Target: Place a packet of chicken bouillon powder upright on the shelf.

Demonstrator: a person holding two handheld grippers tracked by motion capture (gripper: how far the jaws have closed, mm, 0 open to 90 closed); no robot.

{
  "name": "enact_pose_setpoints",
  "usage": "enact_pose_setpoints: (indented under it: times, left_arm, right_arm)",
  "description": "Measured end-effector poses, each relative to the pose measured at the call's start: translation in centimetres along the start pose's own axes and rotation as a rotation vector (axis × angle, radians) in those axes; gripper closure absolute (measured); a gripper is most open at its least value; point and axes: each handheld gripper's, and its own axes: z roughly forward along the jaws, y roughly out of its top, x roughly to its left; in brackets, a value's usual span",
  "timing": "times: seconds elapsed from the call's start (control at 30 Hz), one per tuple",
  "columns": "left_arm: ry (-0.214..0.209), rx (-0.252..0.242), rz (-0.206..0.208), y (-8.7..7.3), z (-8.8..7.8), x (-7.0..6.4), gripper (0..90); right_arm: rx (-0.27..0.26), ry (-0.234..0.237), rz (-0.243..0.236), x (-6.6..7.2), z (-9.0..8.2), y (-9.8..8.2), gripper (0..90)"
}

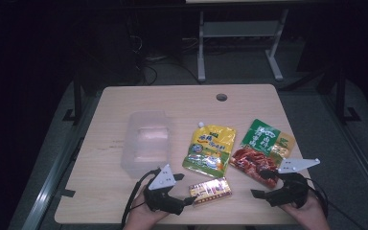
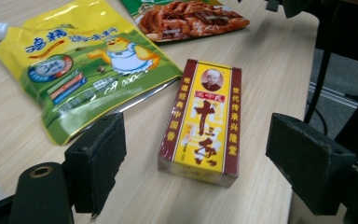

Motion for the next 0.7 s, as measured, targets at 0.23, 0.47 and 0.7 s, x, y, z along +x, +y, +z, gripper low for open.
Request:
enact_pose_setpoints:
  times: [0.23,0.47,0.7]
  left_arm:
    - [-0.01,0.011,0.027,2.0,1.0,0.5,27.2]
    - [-0.028,0.031,0.026,3.7,2.4,1.2,37.1]
    - [-0.021,0.069,0.022,5.0,3.6,2.3,57.7]
  right_arm:
    - [-0.027,0.023,0.001,-0.4,0.0,2.2,15.6]
    - [-0.037,0.032,-0.015,-1.2,0.5,5.3,15.6]
    - [-0.016,0.045,-0.001,-3.0,1.9,9.1,16.5]
